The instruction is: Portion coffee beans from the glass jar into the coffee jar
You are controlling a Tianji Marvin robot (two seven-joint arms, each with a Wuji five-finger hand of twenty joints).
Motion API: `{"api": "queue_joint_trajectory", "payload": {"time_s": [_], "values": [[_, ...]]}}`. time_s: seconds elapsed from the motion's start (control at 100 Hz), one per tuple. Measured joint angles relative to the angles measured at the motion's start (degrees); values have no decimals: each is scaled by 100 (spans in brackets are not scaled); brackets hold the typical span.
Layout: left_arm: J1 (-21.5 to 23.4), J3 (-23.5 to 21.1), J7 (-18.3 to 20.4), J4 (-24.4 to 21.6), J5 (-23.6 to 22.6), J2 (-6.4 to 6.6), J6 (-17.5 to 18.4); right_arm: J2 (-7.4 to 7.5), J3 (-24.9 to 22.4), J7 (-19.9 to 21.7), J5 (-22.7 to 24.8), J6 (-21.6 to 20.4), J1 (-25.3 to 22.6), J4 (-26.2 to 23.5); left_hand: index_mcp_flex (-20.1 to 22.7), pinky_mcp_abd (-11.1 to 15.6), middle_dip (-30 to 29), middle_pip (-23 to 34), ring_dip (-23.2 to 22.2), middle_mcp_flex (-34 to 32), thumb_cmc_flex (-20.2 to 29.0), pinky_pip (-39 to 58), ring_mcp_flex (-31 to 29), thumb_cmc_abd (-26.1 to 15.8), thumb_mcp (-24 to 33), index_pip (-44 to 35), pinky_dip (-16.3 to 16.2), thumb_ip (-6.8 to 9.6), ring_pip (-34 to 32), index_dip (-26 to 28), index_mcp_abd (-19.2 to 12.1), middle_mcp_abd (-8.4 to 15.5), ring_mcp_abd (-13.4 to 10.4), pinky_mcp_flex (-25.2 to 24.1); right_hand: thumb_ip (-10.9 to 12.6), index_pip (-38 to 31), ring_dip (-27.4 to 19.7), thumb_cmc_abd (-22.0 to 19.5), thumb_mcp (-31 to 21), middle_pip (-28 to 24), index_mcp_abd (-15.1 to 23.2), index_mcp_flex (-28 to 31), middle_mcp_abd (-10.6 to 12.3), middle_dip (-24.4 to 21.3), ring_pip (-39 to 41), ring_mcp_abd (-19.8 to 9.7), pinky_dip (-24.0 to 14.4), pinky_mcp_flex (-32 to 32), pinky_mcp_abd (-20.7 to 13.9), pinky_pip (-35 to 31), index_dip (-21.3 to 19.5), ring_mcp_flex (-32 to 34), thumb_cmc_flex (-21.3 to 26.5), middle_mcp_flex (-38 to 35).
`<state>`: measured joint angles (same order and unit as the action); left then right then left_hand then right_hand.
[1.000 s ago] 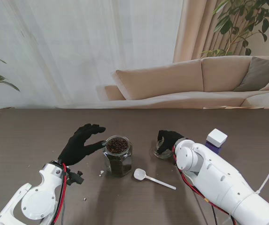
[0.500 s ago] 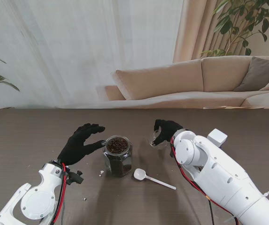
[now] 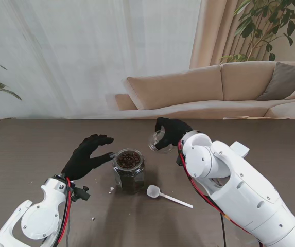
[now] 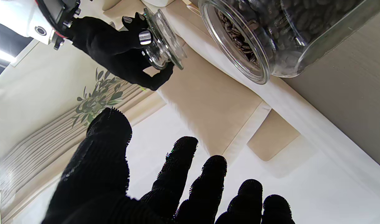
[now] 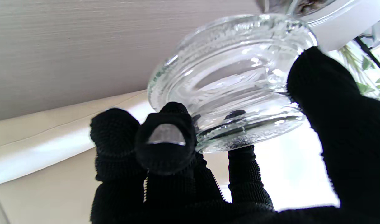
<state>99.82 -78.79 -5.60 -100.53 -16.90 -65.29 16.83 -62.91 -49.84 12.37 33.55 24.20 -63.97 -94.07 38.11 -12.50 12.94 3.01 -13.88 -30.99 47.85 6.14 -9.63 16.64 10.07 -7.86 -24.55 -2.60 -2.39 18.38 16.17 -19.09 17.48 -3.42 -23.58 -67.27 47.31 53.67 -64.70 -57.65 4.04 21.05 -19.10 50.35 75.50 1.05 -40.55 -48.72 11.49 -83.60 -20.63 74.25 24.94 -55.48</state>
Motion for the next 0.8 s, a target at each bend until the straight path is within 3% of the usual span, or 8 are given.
{"api": "queue_joint_trajectory", "payload": {"time_s": [0.41,0.8], "values": [[144,-144,-49,-68,-41,-6,28,-155,623,-311,-264,112,137,-277,0,0,0,0,0,0,0,0,0,0,-3,0,0,0,0,0,0,0,0,0,0,0,0,0,0,1,-3,2,0,1,0,0,0,-2,0,0,20,0,1,0],[169,-137,-78,-72,-28,-9,27,-344,1141,-616,-408,39,303,-102,0,0,0,0,0,0,1,0,0,0,-41,0,1,0,0,0,0,0,0,0,0,0,0,0,0,9,-4,3,-1,5,-5,0,0,-3,0,0,24,0,1,0]]}}
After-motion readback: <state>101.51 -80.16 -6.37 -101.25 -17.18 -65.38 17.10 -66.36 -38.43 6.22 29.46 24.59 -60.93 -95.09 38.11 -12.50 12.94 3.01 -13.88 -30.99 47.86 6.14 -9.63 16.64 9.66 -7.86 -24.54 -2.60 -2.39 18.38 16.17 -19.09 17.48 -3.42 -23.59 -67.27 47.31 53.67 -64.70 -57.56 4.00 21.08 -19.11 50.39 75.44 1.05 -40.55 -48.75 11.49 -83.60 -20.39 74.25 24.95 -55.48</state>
